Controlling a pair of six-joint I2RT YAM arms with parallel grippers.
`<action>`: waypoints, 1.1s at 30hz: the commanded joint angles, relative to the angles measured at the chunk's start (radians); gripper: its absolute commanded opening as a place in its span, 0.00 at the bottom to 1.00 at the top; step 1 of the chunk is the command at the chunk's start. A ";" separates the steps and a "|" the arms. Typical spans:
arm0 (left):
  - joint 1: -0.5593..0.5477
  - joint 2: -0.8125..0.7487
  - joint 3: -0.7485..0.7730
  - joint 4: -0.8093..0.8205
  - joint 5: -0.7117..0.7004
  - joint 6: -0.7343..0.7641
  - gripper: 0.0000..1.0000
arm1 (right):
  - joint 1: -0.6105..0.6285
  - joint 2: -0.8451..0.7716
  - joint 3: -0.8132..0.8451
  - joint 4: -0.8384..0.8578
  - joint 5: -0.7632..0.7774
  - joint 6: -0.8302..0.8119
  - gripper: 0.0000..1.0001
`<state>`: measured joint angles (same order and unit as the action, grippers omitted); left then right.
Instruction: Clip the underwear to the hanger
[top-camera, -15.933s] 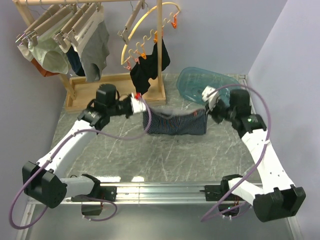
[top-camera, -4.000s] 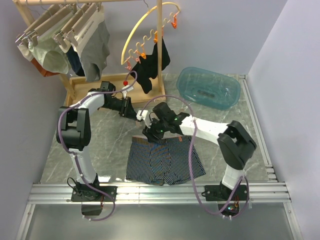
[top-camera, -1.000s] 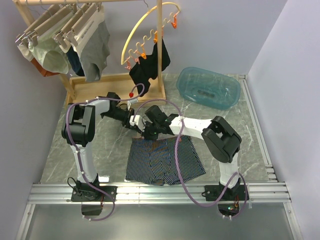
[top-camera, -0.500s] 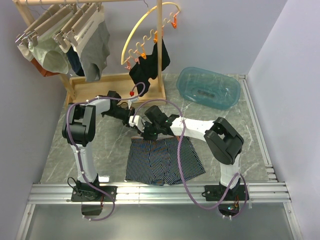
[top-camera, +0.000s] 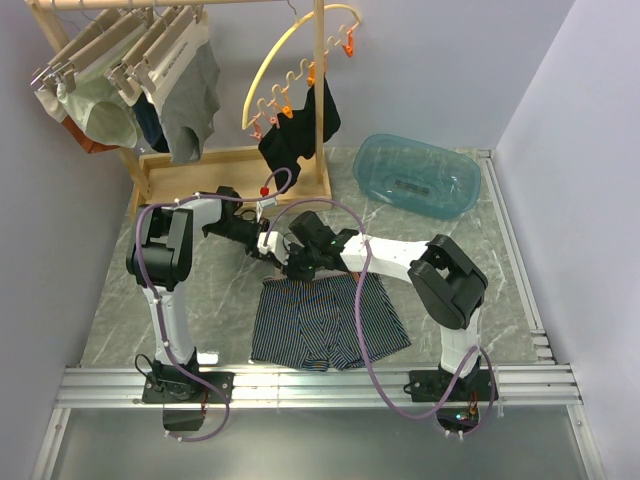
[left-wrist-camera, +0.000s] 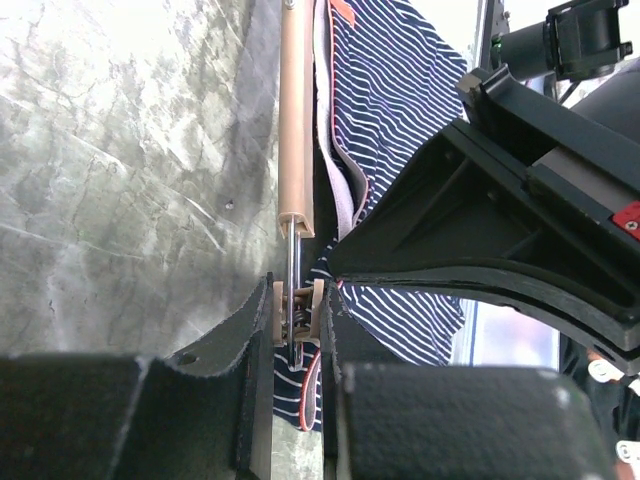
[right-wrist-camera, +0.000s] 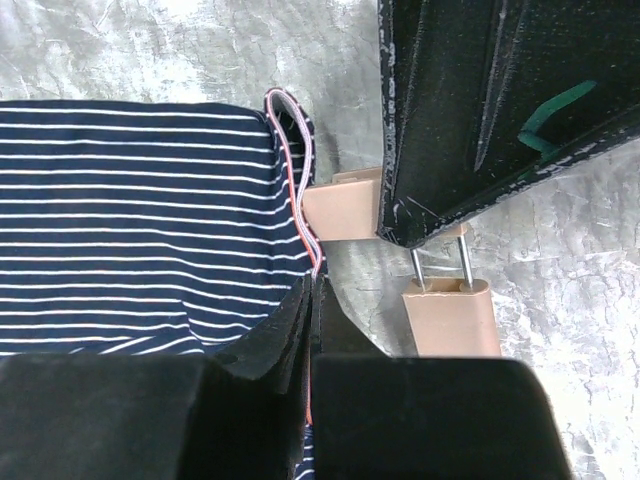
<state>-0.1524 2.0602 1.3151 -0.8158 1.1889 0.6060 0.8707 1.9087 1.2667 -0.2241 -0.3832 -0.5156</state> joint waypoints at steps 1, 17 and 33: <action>0.001 -0.015 0.019 0.027 0.040 -0.023 0.00 | 0.008 -0.033 -0.012 0.035 0.003 -0.014 0.00; 0.005 -0.017 0.016 -0.007 0.055 0.015 0.01 | 0.008 -0.036 -0.009 0.032 0.009 -0.015 0.00; 0.004 -0.044 -0.076 0.026 0.054 0.086 0.00 | 0.002 -0.020 0.037 0.005 -0.017 0.009 0.00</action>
<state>-0.1501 2.0594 1.2572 -0.8047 1.2179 0.6426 0.8711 1.9087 1.2579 -0.2276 -0.3851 -0.5175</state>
